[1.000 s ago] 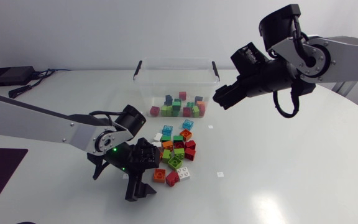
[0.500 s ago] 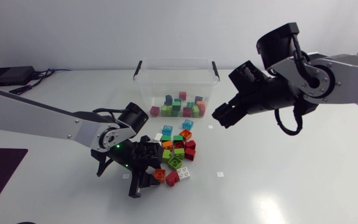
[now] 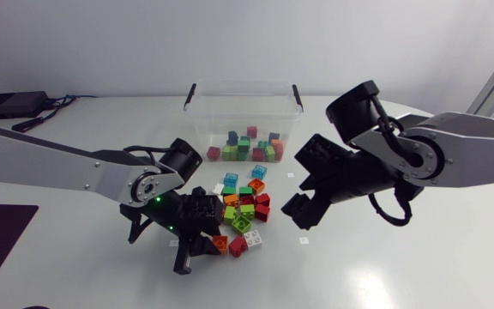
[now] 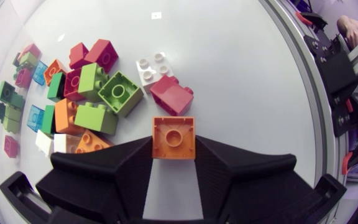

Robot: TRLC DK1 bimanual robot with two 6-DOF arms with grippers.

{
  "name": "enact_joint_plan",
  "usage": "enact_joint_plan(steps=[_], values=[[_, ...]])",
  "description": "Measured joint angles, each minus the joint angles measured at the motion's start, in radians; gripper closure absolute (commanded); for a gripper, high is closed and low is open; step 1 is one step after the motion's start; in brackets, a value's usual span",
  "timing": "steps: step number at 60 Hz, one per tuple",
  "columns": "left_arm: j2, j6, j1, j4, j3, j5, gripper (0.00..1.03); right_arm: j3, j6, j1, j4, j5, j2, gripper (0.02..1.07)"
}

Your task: Place the duplo bricks in the container

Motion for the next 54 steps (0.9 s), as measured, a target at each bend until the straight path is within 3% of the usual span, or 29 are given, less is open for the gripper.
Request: enact_joint_plan(steps=[21, 37, 54], values=[[-0.127, 0.0, 0.096, -0.067, -0.002, 0.007, 0.79, 0.087, 0.131, 0.102, -0.084, 0.024, 0.138, 0.19], [-0.248, -0.028, 0.167, -0.078, -0.002, 0.019, 0.79, 0.198, 0.309, 0.223, -0.197, 0.13, 0.289, 0.15], [-0.307, -0.05, 0.216, -0.093, -0.002, 0.023, 0.79, 0.257, 0.365, 0.229, -0.27, 0.135, 0.393, 0.16]])
